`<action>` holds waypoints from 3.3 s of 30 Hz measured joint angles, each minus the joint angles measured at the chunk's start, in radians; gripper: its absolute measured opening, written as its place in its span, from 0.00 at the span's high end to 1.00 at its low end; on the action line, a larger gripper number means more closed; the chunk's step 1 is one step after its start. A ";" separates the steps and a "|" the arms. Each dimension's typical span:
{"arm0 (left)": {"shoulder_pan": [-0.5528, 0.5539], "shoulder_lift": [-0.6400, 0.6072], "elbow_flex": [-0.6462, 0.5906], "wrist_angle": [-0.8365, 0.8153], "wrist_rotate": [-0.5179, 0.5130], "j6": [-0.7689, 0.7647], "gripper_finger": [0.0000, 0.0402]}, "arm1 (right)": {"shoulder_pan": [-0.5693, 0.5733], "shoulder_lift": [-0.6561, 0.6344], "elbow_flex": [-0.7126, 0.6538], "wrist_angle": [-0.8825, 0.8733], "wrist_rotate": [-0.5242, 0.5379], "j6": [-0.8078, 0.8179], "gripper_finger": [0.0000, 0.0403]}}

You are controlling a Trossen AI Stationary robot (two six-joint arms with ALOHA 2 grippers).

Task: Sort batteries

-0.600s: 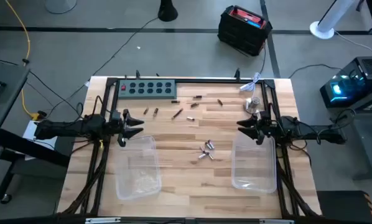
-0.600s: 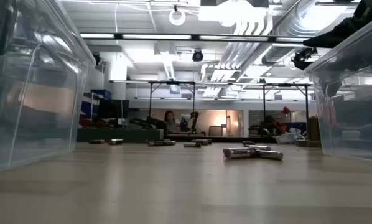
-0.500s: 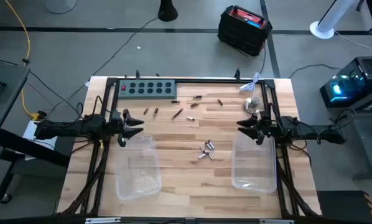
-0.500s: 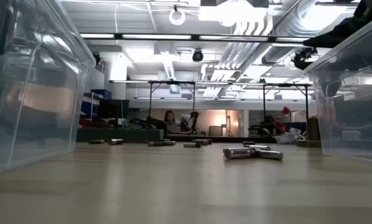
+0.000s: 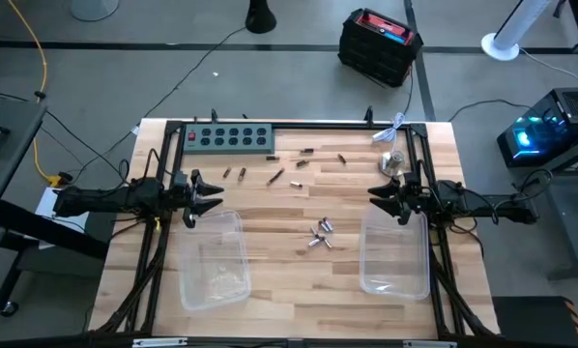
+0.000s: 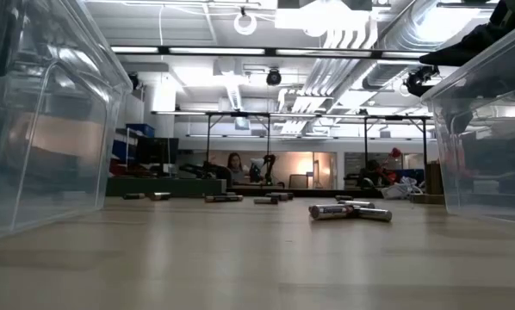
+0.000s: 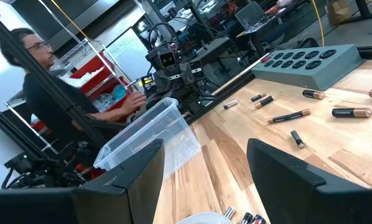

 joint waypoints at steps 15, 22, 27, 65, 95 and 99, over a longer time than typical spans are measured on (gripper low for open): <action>0.000 0.000 0.000 0.000 0.000 0.000 0.55 | 0.000 0.000 0.000 0.000 0.000 0.000 0.44; 0.000 0.000 0.000 0.000 0.000 0.000 0.55 | 0.000 0.000 0.000 0.000 0.000 0.000 0.44; 0.000 0.000 0.000 0.000 0.000 0.000 0.55 | 0.000 0.000 0.000 0.000 0.000 0.000 0.44; 0.000 0.000 0.000 0.000 0.000 0.000 0.55 | 0.000 0.000 0.000 0.000 0.000 0.000 0.44; 0.000 0.000 0.000 0.000 0.000 0.000 0.55 | 0.268 0.821 0.968 -0.969 -0.245 0.169 0.44; 0.000 0.000 0.000 0.000 0.000 0.000 0.55 | 0.337 0.972 1.023 -1.071 -0.245 0.342 0.44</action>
